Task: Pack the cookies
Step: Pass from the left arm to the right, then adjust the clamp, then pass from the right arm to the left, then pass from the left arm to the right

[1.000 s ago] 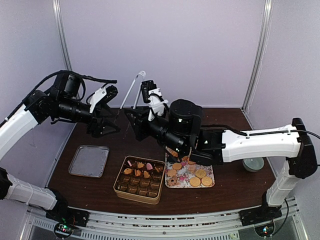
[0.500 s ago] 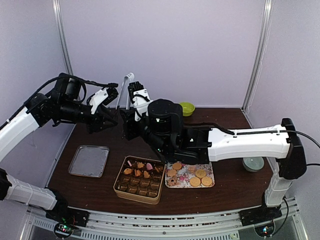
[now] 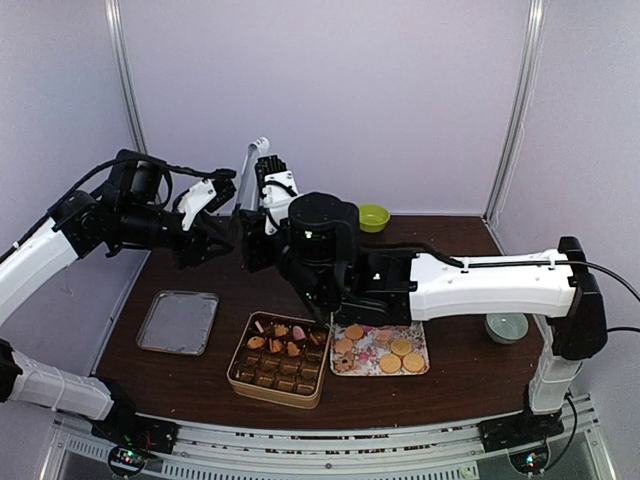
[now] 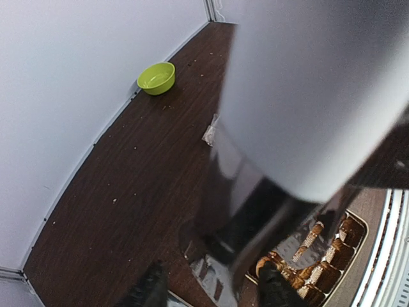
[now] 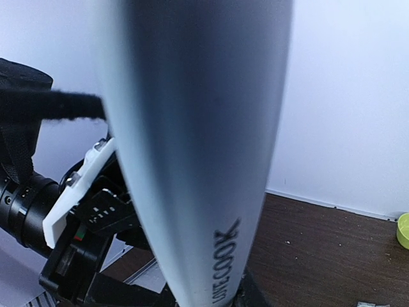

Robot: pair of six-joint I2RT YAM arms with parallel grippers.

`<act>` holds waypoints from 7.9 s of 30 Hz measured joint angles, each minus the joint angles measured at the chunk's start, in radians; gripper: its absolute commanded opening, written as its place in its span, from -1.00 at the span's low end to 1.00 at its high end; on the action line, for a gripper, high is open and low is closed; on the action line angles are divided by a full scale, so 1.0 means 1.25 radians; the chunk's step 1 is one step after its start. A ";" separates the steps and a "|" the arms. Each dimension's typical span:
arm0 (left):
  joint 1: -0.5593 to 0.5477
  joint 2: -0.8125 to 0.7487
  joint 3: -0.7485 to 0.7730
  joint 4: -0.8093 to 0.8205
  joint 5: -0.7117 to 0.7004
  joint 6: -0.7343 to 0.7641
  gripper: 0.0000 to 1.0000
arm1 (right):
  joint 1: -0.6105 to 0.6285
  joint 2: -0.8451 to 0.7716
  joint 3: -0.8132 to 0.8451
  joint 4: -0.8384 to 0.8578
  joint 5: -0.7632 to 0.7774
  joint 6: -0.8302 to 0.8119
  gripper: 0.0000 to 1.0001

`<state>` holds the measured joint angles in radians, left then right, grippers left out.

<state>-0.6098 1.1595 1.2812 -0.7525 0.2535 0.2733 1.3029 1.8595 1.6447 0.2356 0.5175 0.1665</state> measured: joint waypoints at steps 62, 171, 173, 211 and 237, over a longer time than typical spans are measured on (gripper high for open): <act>-0.009 -0.002 0.018 -0.072 -0.064 0.128 -1.00 | -0.042 -0.097 -0.276 0.250 -0.097 -0.128 -1.00; 0.069 0.139 0.182 -0.572 0.512 0.385 -1.00 | -0.201 -0.173 -0.245 0.184 -0.891 0.180 0.29; 0.069 0.139 0.181 -0.571 0.511 0.385 -1.00 | -0.205 -0.178 -0.243 0.157 -0.909 0.176 0.41; 0.070 0.154 0.172 -0.618 0.475 0.433 -1.00 | -0.222 -0.181 -0.142 -0.081 -0.995 0.090 0.09; 0.248 0.104 0.087 -0.324 0.203 0.224 0.96 | -0.186 -0.189 -0.141 -0.301 -0.633 0.073 -0.30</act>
<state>-0.2993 1.2896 1.3899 -1.1576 0.5068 0.5533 1.0698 1.6238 1.4685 -0.1402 -0.2737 0.2577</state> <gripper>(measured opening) 0.977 0.365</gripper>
